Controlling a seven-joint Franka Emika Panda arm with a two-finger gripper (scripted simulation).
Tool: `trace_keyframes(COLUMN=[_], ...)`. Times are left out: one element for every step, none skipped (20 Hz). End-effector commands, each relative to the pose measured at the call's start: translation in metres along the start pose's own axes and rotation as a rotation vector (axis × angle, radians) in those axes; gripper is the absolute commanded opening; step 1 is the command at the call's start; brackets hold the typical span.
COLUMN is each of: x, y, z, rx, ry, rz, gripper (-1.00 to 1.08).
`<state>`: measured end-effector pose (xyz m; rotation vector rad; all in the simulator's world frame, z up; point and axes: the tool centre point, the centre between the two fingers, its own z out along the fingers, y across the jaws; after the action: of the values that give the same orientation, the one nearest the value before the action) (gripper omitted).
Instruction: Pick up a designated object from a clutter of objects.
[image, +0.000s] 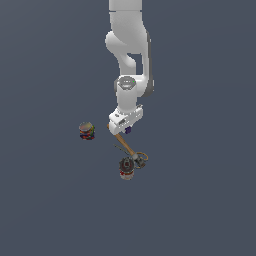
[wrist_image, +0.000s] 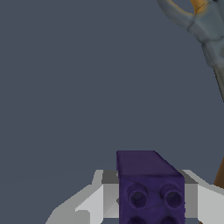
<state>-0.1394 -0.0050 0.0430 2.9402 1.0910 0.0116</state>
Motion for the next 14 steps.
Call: trace_keyframes(x=[0.000,0.000,0.000,0.000,0.000,0.000,0.000,0.000,0.000,0.000,0.000,0.000,0.000,0.000], y=[0.002,0.002,0.003,0.004,0.004,0.005,0.006,0.007,0.007,0.008,0.009,0.010,0.011,0.012], z=[-0.010,-0.015,-0.020,-0.025,-0.031,-0.037,-0.043,-0.050,-0.057,-0.064,-0.072,-0.079,-0.087,-0.095], rx=[0.000,0.000,0.000,0.000,0.000,0.000,0.001,0.002,0.002,0.003,0.003,0.004,0.004,0.005], ry=[0.000,0.000,-0.001,-0.001,-0.001,-0.001,-0.001,0.000,0.000,0.000,0.000,0.001,0.001,0.001], rz=[0.000,0.000,-0.001,-0.001,-0.001,-0.001,-0.001,-0.002,-0.002,-0.002,-0.002,-0.002,-0.002,-0.003], gripper=[-1.00,-1.00,-1.00,-1.00,-1.00,-1.00,-1.00,-1.00,-1.00,-1.00,-1.00,-1.00,-1.00,-1.00])
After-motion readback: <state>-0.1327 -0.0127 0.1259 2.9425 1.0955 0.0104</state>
